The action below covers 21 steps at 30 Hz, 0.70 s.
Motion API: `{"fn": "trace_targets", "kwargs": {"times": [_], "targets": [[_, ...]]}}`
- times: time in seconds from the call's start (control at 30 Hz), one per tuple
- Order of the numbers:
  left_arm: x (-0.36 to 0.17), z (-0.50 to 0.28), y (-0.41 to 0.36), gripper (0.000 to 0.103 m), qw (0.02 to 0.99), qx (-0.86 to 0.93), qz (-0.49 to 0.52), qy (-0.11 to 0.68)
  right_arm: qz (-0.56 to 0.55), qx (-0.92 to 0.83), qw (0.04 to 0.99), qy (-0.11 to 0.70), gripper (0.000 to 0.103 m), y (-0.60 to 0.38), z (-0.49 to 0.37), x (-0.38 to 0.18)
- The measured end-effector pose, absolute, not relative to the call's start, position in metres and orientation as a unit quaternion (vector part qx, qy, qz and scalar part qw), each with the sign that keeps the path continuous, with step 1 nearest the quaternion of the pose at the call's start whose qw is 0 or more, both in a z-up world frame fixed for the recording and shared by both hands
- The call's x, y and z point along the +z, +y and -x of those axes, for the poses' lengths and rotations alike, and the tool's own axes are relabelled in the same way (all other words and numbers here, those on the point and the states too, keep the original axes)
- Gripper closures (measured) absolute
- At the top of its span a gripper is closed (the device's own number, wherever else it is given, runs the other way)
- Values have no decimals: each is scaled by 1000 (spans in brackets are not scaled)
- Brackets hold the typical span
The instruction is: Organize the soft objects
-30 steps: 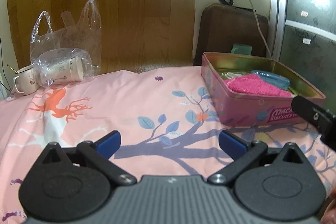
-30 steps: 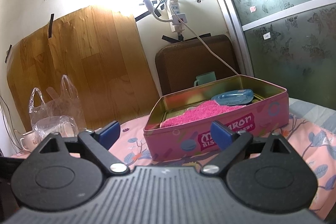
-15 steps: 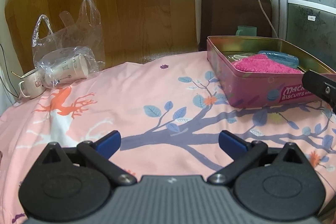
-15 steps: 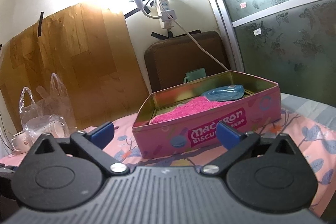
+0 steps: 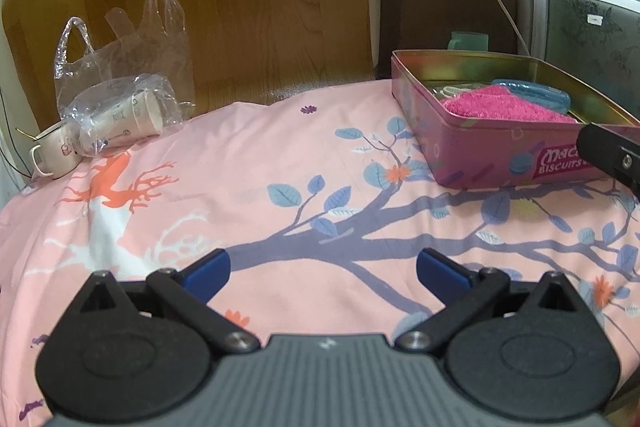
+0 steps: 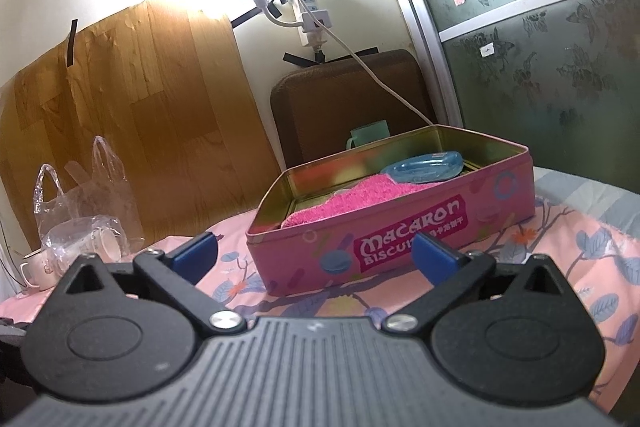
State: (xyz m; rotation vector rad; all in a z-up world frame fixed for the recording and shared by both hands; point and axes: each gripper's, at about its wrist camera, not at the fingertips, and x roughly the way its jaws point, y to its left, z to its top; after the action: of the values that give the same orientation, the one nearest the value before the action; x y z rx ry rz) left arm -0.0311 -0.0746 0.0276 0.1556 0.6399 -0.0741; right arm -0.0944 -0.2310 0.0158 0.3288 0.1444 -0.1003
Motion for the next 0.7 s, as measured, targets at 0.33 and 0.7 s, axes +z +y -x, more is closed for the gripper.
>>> {"fn": "trace_targets", "kwargs": {"times": [0.33, 0.7], "targets": [[25, 29, -76, 0, 942, -42, -79, 323, -168, -47, 982, 79, 0, -232, 92, 14], [22, 27, -79, 0, 938, -49, -82, 333, -170, -48, 981, 82, 0, -233, 91, 12]]}}
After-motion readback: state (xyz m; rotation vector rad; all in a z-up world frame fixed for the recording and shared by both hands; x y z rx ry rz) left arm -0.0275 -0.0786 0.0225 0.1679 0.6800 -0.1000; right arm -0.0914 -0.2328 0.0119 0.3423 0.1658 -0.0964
